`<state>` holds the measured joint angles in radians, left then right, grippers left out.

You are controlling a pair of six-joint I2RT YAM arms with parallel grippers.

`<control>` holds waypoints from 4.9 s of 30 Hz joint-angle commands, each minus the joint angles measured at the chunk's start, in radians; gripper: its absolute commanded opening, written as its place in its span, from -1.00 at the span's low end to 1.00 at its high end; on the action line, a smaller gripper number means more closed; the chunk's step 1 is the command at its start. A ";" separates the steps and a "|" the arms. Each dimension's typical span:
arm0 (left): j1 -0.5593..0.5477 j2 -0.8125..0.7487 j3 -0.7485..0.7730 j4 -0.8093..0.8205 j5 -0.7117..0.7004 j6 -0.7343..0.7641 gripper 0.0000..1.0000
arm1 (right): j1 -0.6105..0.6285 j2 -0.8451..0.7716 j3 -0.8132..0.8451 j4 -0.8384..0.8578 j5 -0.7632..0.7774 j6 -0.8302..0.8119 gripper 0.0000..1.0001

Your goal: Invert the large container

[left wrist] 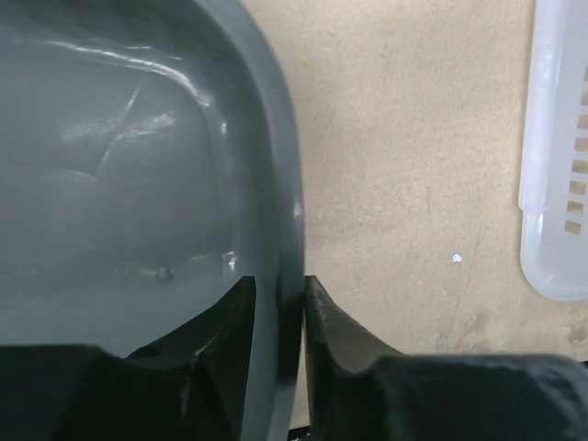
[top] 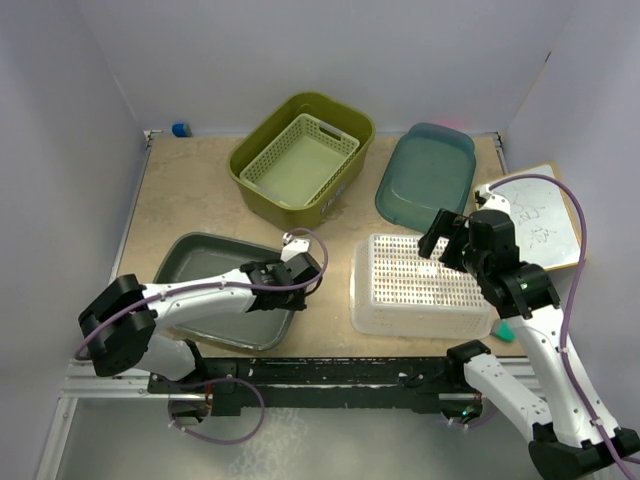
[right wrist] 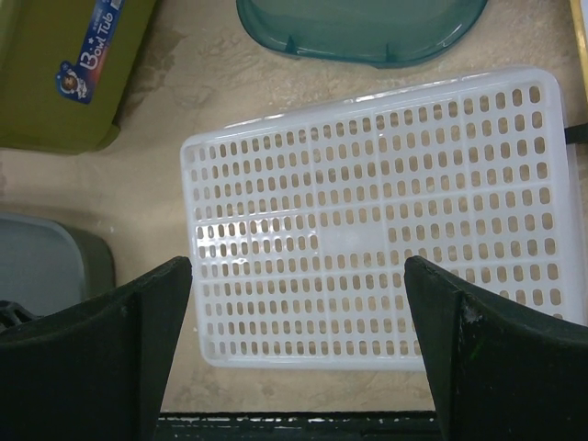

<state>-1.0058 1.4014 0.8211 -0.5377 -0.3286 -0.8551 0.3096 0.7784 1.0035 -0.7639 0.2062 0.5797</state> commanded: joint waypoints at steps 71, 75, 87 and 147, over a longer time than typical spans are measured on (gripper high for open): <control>0.027 -0.854 0.279 -0.392 -0.057 -0.497 -1.00 | 0.005 0.069 -0.064 0.181 -0.151 0.028 0.99; 0.014 -0.864 0.304 -0.525 -0.101 -0.500 -0.95 | 0.005 0.070 -0.068 0.190 -0.172 0.037 0.99; 0.009 -0.858 0.240 -0.303 0.004 -0.443 -1.00 | 0.005 0.053 -0.066 0.185 -0.184 0.045 0.99; 0.460 -0.461 0.327 -0.430 0.406 -0.089 0.16 | 0.005 0.005 -0.085 0.145 -0.148 0.039 1.00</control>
<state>-0.5461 0.8845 1.0481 -0.5365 0.2619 -1.1671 0.3096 0.7853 0.9241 -0.6518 0.0601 0.6212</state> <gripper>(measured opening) 0.510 0.998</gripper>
